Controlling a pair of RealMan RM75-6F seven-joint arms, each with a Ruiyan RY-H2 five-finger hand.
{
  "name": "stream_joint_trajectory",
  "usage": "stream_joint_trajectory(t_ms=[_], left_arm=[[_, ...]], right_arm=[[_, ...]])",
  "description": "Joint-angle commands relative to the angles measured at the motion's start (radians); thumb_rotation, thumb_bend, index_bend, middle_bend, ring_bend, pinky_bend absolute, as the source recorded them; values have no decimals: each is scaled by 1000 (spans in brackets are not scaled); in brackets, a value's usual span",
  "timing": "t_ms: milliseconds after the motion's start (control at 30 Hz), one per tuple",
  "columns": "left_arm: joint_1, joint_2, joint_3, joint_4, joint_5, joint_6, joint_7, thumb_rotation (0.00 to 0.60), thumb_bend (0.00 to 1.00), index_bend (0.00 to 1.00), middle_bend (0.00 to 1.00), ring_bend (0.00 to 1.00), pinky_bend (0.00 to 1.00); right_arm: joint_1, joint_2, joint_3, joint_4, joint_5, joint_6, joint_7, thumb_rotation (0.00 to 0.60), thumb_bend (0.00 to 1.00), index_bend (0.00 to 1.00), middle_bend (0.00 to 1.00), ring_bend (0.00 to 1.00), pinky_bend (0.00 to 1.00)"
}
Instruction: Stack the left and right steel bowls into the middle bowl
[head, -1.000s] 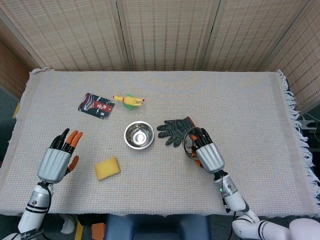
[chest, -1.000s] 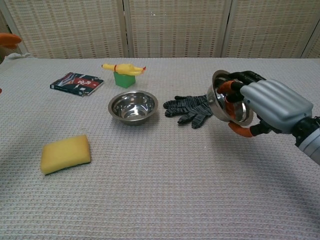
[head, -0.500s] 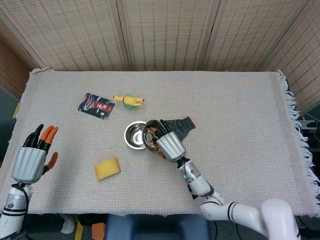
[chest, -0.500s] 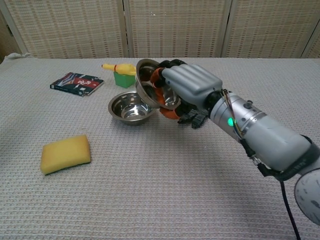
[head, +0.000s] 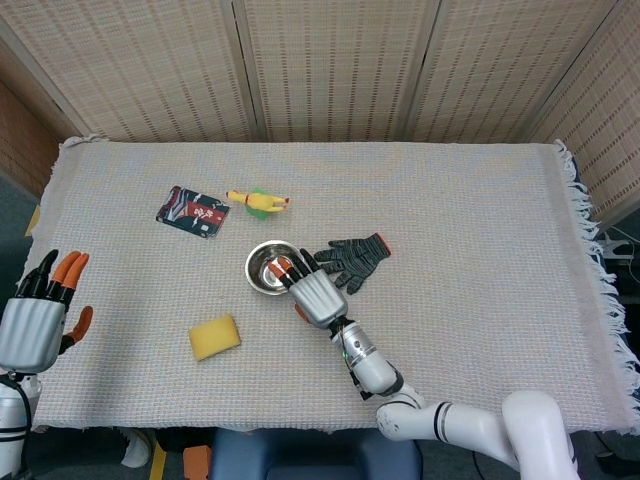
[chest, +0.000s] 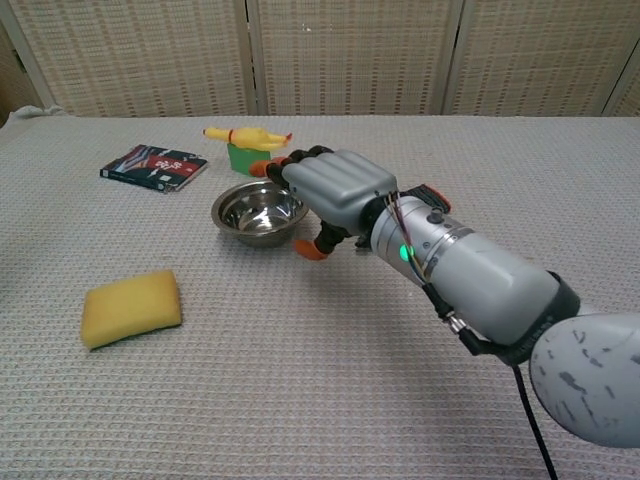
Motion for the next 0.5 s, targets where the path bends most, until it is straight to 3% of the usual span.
stream_joint_trajectory(t_ms=[33,200,300,400,500], left_arm=[[29,12,22,-17,15,21,-16,600,410,0,73,2,211],[148,42,101,-6,3,79,-168,600,413,0,75,3,211],[219,8,127,36,-27,121,-208,600,412,0,76,3,207],[259,-18,147,54,-38,131,-183,600,411,3,77,3,202],[267,-9,150,22,-37,118,-184,600,409,6,84,5,194]], right_arm=[[-119,198,-59,-272,84,94,-156,600,244,0,15,0,0],[-354,495,-235,-567,77,320,-214,600,221,0,1,0,0],[-516,633,-354,-666,60,489,-188,600,220,0,0,0,0],[-660,715,-466,-639,-46,627,-26,600,220,0,0,0,0],[-726,775,-516,-604,-135,690,114,600,220,0,0,0,0]])
